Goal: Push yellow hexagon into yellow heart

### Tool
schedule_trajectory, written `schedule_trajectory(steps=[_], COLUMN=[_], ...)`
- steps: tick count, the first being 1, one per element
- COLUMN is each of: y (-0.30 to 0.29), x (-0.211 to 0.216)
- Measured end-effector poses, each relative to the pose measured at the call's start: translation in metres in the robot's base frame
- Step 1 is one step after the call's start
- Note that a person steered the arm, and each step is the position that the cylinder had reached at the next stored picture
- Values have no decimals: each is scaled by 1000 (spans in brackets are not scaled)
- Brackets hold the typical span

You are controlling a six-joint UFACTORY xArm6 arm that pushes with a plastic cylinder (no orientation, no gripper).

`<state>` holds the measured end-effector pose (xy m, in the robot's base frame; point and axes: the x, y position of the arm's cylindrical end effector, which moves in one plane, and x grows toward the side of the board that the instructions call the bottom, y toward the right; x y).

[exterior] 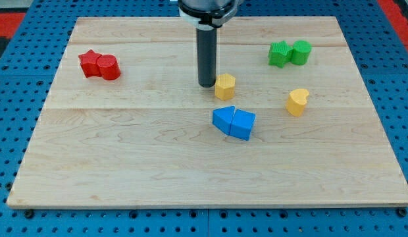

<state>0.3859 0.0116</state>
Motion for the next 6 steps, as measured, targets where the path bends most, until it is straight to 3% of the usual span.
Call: schedule_trajectory(steps=[3, 4, 6], y=[116, 134, 115], x=[25, 25, 18])
